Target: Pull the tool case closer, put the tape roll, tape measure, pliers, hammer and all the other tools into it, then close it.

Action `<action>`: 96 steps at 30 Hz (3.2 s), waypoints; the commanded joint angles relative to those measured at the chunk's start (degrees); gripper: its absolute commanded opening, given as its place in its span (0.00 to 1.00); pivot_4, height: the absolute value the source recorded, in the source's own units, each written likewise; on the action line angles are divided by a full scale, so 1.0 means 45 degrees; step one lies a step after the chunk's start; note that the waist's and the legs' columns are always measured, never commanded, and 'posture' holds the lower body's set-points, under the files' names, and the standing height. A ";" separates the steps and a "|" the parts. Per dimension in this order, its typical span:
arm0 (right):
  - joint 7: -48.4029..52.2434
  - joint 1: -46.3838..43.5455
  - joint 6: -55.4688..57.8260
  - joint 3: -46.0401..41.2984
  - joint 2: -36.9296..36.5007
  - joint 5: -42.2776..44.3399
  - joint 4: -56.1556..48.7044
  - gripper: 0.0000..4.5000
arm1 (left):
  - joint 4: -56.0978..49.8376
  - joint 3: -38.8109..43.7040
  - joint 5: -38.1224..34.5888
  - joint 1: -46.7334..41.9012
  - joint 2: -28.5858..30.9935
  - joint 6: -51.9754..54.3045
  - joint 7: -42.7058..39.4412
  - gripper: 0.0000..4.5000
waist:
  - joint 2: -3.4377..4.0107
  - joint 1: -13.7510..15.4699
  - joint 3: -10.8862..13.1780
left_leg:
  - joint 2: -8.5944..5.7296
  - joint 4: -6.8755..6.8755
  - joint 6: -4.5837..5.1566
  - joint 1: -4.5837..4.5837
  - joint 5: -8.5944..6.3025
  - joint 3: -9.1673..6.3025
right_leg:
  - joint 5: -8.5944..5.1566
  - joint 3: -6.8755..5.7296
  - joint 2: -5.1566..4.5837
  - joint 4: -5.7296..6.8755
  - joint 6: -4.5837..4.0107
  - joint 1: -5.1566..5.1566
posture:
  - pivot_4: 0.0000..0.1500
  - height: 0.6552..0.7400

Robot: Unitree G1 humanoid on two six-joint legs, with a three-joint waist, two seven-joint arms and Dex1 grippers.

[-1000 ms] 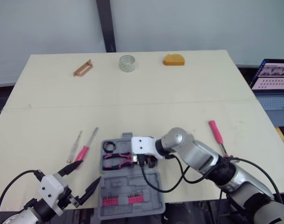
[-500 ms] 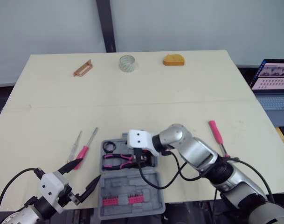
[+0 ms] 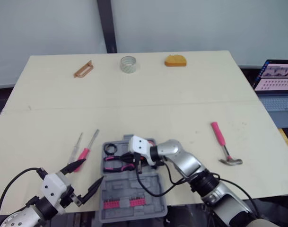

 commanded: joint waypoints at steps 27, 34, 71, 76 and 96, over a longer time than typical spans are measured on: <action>-0.0005 -0.0148 -0.0902 0.0217 0.0113 -0.1304 0.0961 0.03 | -0.0151 0.0127 -0.0038 -0.0098 0.0116 -0.0094 0.0034 1.00 | 0.0003 -0.0221 -0.0002 | 0.0003 -0.0011 -0.0001 0.0009 -0.0001 -0.0003 | 0.0000 0.0000 0.0001 0.0004 0.0000 0.0002 | 1.00 1.00; -0.0142 -0.0255 -0.1627 0.0862 -0.0222 -0.2464 0.1270 0.03 | -0.0109 0.0102 0.0015 -0.0113 0.0107 -0.0122 0.0035 1.00 | 0.0005 -0.0226 -0.0009 | 0.0003 -0.0012 -0.0001 0.0019 -0.0001 -0.0001 | 0.0000 0.0001 0.0001 0.0008 0.0000 0.0007 | 1.00 1.00; -0.0377 -0.0239 0.0586 0.2209 -0.0543 -0.4349 0.2511 0.03 | 0.0058 -0.0041 0.0247 -0.0363 0.0243 -0.0002 -0.0035 1.00 | 0.0290 -0.0203 -0.0550 | 0.0015 -0.0061 -0.0007 0.0259 -0.0066 -0.0003 | -0.0021 -0.0021 0.0004 -0.0022 -0.0038 0.0225 | 1.00 1.00; -0.0128 0.0035 -0.0344 0.0664 0.0148 -0.2414 0.1667 0.03 | 0.0193 -0.0108 0.0292 -0.0745 0.0391 0.0541 0.0093 1.00 | 0.0290 -0.0202 -0.0544 | 0.0016 -0.0058 -0.0009 0.0252 -0.0067 -0.0004 | -0.0022 -0.0025 0.0006 -0.0025 -0.0038 0.0222 | 1.00 1.00; 0.2235 0.4482 0.4355 -0.9007 -0.6914 0.4885 -0.4421 0.99 | 0.5262 0.3203 -0.1387 -0.3365 0.3050 0.2615 -0.1172 1.00 | 0.0124 -0.0185 -0.0106 | 0.0029 -0.0045 0.0007 0.0181 -0.0106 0.0032 | -0.0021 -0.0064 0.0008 -0.0077 -0.0037 0.0180 | 1.00 1.00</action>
